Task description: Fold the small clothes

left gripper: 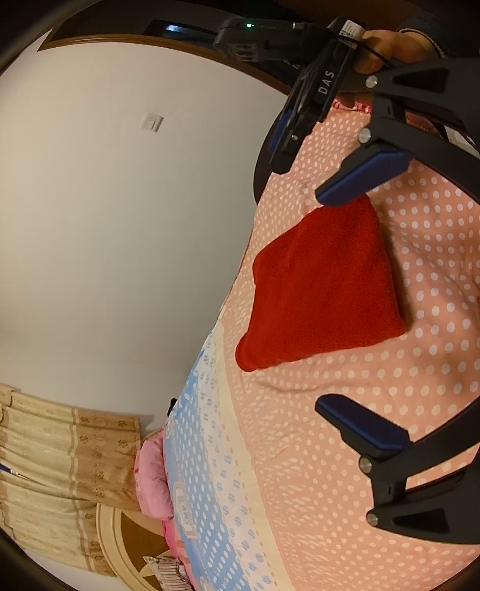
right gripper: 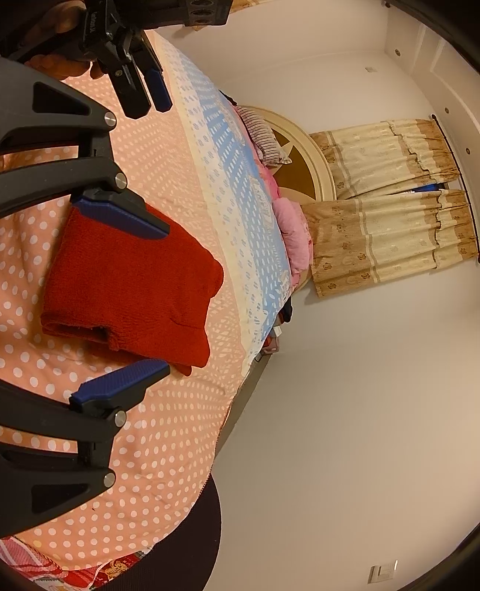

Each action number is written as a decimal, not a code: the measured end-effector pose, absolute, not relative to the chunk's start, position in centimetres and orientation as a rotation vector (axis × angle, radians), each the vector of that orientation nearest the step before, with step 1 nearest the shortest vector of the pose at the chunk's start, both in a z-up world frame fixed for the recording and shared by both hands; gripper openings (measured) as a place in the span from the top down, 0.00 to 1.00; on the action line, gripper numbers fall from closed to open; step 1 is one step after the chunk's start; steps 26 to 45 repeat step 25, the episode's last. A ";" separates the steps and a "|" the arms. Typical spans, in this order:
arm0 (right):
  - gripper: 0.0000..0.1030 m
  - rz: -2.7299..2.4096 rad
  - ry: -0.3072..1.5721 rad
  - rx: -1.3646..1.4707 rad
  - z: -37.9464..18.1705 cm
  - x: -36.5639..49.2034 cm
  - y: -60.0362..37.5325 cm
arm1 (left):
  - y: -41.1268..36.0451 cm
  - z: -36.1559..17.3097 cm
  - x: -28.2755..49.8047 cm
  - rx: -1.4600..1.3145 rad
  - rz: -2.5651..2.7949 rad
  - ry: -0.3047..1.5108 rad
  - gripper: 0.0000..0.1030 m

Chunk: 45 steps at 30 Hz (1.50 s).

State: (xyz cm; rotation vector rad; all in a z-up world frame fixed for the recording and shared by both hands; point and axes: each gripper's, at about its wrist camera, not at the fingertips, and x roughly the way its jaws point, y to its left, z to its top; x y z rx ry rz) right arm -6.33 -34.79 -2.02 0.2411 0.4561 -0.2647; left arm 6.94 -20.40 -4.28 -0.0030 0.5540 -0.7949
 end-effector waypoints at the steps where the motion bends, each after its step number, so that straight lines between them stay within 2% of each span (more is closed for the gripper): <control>1: 0.34 -0.265 0.455 0.242 -2.1 -6.4 -34.8 | -20.5 -4.2 6.9 0.000 -0.796 0.550 0.00; 45: 0.34 -0.249 0.463 0.235 -2.4 -6.2 -34.5 | -20.8 -4.2 6.6 0.047 -0.794 0.523 0.00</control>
